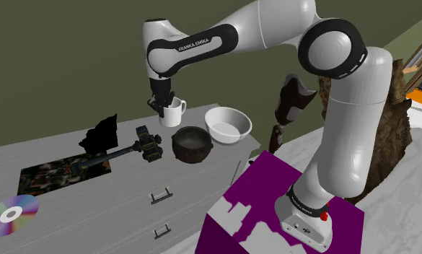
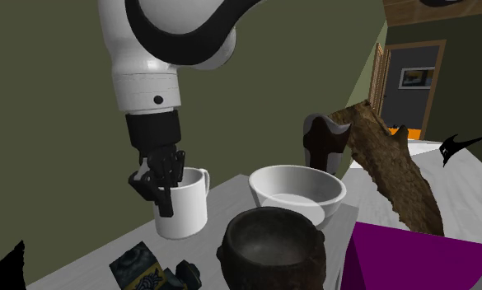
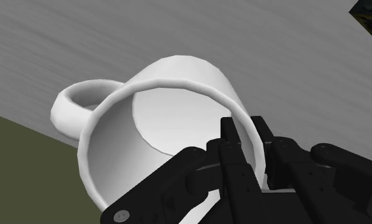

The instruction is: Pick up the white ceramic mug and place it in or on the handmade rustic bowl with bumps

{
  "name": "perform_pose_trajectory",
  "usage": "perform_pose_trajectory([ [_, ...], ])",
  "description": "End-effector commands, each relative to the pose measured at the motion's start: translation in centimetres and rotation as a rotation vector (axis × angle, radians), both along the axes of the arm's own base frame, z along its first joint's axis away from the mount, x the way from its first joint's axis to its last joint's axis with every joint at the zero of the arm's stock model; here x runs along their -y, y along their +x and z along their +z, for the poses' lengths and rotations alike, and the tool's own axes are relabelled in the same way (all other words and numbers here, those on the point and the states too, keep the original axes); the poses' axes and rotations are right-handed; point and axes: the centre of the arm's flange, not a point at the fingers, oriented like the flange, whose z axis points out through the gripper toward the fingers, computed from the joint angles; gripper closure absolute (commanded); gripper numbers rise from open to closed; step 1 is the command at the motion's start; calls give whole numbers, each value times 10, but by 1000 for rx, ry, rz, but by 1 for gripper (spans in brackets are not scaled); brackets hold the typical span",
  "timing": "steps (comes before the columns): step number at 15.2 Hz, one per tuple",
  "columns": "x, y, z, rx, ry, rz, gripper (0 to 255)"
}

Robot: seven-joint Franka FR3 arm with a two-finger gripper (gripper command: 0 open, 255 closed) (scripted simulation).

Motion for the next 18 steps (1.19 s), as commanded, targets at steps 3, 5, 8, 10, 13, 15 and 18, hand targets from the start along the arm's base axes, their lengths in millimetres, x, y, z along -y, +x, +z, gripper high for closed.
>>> perform_pose_trajectory([
  [3, -1, 0, 21, 0, 0, 0, 255],
  [5, -1, 0, 32, 0, 0, 0, 255],
  [8, -1, 0, 48, 0, 0, 0, 255],
  [10, -1, 0, 58, 0, 0, 0, 255],
  [13, -1, 0, 74, 0, 0, 0, 255],
  [15, -1, 0, 84, 0, 0, 0, 255],
  [18, -1, 0, 100, 0, 0, 0, 255],
])
